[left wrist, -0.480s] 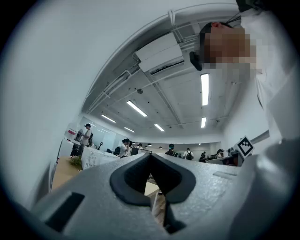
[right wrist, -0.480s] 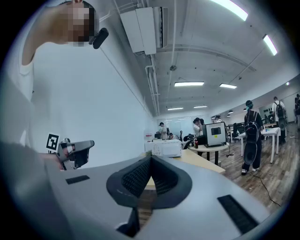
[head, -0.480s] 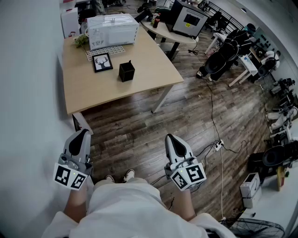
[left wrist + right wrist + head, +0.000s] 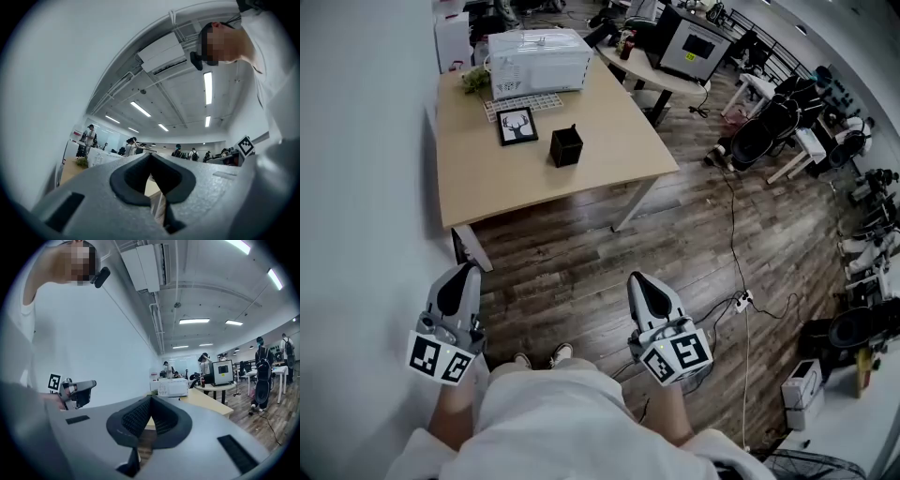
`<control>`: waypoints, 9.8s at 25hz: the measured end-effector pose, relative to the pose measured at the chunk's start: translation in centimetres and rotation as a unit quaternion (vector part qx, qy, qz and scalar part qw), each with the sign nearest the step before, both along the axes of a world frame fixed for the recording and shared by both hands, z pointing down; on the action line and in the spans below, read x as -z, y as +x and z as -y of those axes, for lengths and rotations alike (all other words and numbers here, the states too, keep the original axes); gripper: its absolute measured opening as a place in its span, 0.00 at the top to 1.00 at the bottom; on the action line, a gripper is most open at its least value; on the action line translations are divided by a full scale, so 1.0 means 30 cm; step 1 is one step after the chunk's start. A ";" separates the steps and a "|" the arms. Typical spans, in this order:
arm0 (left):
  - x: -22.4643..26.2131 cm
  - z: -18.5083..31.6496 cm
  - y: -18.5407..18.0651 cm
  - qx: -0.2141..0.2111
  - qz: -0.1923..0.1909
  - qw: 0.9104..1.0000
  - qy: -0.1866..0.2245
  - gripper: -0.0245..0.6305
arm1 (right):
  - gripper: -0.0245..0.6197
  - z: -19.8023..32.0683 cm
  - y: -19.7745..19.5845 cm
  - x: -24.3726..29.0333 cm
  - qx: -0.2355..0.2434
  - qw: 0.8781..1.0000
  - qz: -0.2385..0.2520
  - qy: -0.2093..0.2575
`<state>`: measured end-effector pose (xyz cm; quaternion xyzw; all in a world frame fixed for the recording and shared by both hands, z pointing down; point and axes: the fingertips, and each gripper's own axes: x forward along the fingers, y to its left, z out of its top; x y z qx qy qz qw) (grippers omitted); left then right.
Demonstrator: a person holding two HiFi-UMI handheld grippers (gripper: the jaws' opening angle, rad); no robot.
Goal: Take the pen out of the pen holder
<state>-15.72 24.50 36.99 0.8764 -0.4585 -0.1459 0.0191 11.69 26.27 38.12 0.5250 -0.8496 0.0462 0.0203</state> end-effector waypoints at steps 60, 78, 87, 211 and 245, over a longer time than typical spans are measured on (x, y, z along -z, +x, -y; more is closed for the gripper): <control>-0.072 1.009 0.037 0.003 -0.024 0.999 -0.032 0.94 | 0.27 0.992 0.007 0.126 0.087 0.994 -0.012 0.067; -0.076 1.423 0.069 -0.005 -0.033 0.998 -0.055 0.94 | 0.27 1.430 -0.036 -0.075 0.122 0.992 -0.044 -0.004; -0.087 1.423 0.064 0.055 -0.005 0.995 -0.084 0.94 | 0.31 1.650 -0.050 -0.214 0.160 0.985 0.034 -0.054; 0.020 1.543 0.187 -0.002 -0.041 0.999 -0.030 0.94 | 0.90 1.795 0.134 -0.121 0.012 0.998 -0.029 -0.049; 0.172 1.467 -0.041 0.074 -0.019 0.997 0.026 0.94 | 0.90 1.567 0.323 0.391 -0.032 0.993 -0.027 0.114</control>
